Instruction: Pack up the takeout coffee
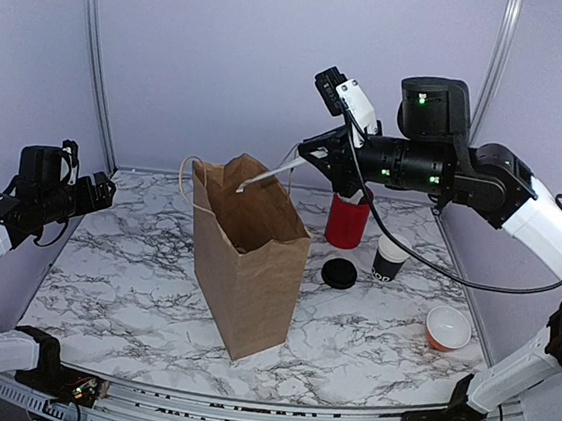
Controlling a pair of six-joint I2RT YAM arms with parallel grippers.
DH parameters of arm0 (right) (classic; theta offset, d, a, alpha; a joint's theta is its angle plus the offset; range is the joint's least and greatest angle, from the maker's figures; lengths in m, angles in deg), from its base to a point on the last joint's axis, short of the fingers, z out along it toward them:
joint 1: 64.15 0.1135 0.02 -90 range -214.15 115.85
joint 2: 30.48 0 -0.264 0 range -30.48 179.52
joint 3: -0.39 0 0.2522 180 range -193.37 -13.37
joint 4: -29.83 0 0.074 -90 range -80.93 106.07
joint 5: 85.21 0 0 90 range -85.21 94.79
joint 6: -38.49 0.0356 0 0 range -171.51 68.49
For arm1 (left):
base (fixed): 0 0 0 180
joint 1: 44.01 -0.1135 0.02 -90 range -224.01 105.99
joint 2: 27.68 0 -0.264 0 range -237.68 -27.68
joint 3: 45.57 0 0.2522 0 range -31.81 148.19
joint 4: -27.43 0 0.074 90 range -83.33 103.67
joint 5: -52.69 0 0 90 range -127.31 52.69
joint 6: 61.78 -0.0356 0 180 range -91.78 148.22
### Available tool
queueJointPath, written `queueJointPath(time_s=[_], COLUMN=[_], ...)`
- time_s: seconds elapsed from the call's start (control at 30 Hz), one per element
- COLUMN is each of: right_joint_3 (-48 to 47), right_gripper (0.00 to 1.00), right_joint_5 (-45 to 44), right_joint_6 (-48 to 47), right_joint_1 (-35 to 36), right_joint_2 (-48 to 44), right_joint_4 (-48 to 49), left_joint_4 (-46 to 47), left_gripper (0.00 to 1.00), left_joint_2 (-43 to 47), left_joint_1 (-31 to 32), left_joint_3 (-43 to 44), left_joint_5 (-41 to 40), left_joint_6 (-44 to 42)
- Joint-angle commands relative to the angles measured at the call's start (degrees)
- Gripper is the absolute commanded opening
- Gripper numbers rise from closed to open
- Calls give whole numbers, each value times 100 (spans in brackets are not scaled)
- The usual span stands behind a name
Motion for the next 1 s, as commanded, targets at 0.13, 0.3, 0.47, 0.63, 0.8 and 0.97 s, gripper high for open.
queueJointPath(time_s=[0.13,0.3,0.47,0.63,0.8,0.97], right_joint_3=[-212,-105,177,661,1638,2819], right_gripper=[32,45,50,50,50,52], right_joint_5=[166,21,-367,-557,-435,-346], right_joint_6=[-29,-17,1,118,525,822], right_joint_1=[61,62,61,-132,-960,-1917], right_joint_2=[105,-30,-248,-554,-1150,-1826], right_joint_4=[-152,26,230,499,978,1585], left_joint_4=[184,188,188,190,194,252], left_gripper=[99,99,99,99,99,99], left_joint_2=[24,18,7,5,33,96], left_joint_1=[-40,-37,-37,-41,-37,-44], left_joint_3=[-49,-40,-45,-27,-23,-38], left_joint_5=[-2,-2,21,39,31,3], left_joint_6=[1,-4,-4,12,38,57])
